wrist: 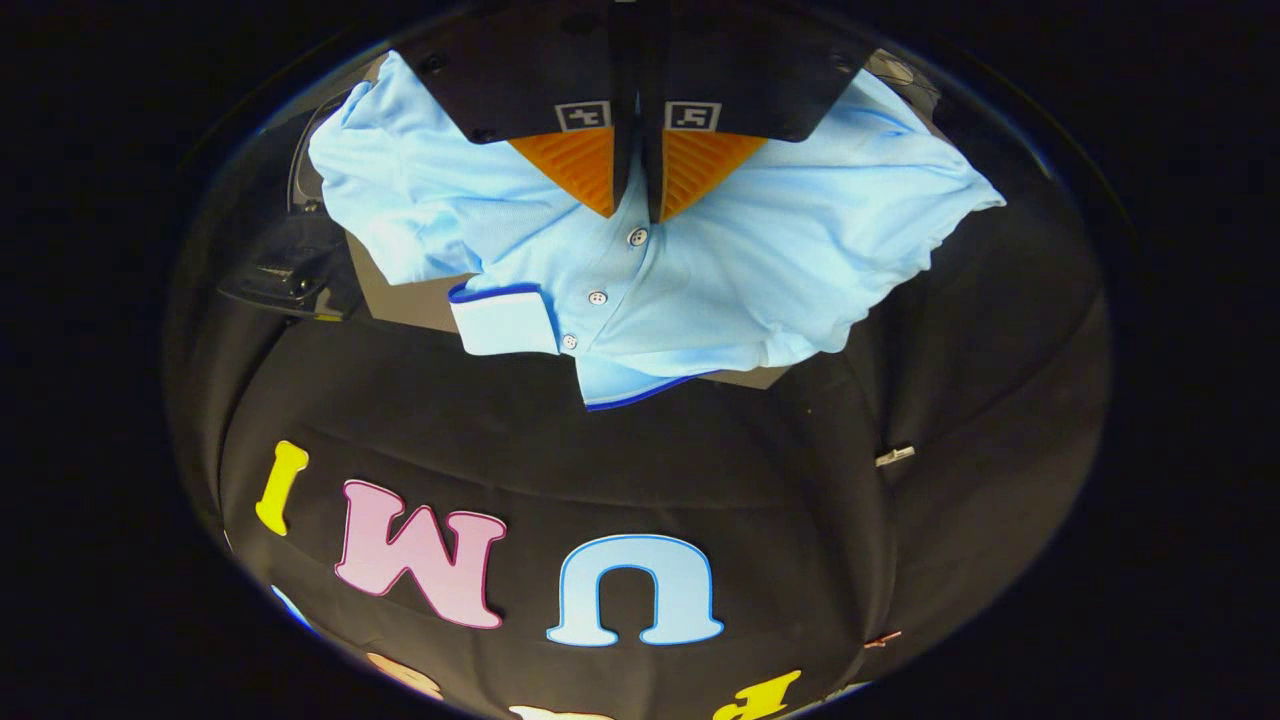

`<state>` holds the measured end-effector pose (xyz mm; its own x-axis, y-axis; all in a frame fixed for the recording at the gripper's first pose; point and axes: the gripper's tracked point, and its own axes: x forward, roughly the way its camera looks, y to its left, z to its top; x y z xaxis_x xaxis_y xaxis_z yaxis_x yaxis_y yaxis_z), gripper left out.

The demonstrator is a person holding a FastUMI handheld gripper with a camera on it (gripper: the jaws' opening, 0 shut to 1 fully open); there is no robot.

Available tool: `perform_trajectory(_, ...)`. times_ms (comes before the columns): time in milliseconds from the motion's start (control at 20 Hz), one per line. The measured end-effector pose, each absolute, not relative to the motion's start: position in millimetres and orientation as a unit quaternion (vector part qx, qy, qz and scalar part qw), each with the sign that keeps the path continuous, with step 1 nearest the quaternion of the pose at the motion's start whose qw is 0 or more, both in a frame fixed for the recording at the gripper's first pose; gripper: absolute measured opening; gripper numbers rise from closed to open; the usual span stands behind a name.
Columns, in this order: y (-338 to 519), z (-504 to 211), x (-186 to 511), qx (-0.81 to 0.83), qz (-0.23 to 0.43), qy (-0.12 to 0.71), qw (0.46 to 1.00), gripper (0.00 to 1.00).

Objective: Put the clothes into the washing machine and then close the washing machine lid.

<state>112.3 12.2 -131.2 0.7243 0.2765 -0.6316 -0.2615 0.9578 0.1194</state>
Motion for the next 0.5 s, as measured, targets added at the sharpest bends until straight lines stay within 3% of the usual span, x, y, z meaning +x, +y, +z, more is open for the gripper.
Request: perform_trajectory(500,-70.6,-106.8,91.0,0.06,0.275,0.294,0.913,0.05)
